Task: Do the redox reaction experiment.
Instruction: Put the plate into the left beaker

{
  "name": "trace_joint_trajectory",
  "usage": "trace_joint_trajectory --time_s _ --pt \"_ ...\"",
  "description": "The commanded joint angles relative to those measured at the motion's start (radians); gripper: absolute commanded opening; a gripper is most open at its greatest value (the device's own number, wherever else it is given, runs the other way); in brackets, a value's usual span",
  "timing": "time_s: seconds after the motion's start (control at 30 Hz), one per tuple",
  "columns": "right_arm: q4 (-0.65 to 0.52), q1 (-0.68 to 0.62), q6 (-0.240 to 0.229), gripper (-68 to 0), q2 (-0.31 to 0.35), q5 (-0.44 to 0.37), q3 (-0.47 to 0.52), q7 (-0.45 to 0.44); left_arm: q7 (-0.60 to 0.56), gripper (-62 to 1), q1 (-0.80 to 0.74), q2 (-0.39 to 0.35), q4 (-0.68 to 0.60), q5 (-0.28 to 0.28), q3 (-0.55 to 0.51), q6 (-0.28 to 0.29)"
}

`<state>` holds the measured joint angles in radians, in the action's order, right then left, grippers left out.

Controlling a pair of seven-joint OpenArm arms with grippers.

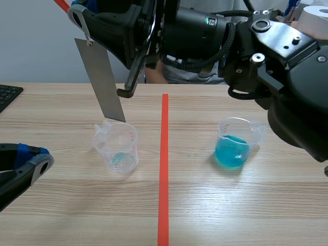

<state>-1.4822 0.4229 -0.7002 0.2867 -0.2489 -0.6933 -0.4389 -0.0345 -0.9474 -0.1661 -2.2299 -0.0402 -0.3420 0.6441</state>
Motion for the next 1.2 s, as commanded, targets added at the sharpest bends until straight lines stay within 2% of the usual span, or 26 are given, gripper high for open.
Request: trace_joint_trajectory --time_s 0.0,0.3,0.5,0.73,0.83,1.03,1.17 --pt "0.005 0.029 0.001 -66.5 -0.014 0.001 -0.008 -0.012 -0.016 -56.9 -0.003 0.005 -0.011 0.011 -0.001 -0.003" --pt "0.079 0.033 0.005 -66.5 -0.068 0.037 -0.011 -0.016 -0.013 -56.8 -0.003 0.005 -0.011 0.011 -0.001 -0.003" --pt "0.153 0.069 0.045 -66.5 -0.106 0.045 -0.053 -0.027 -0.013 -56.8 -0.003 0.005 -0.011 0.011 -0.001 -0.003" --pt "0.219 0.079 0.058 -66.5 -0.149 0.089 -0.075 -0.058 -0.013 -56.8 -0.002 0.005 -0.011 0.011 -0.001 -0.003" --pt "0.237 0.079 0.061 -66.5 -0.158 0.089 -0.077 -0.061 -0.013 -56.8 -0.002 0.005 -0.011 0.011 -0.001 -0.003" --pt "0.241 0.079 0.099 -66.5 -0.159 0.119 -0.081 -0.061 -0.013 -56.8 -0.002 0.005 -0.011 0.011 -0.001 -0.003" --pt "0.256 0.078 0.103 -66.5 -0.159 0.131 -0.081 -0.061 -0.013 -56.8 -0.002 0.005 -0.011 0.011 -0.001 -0.003"
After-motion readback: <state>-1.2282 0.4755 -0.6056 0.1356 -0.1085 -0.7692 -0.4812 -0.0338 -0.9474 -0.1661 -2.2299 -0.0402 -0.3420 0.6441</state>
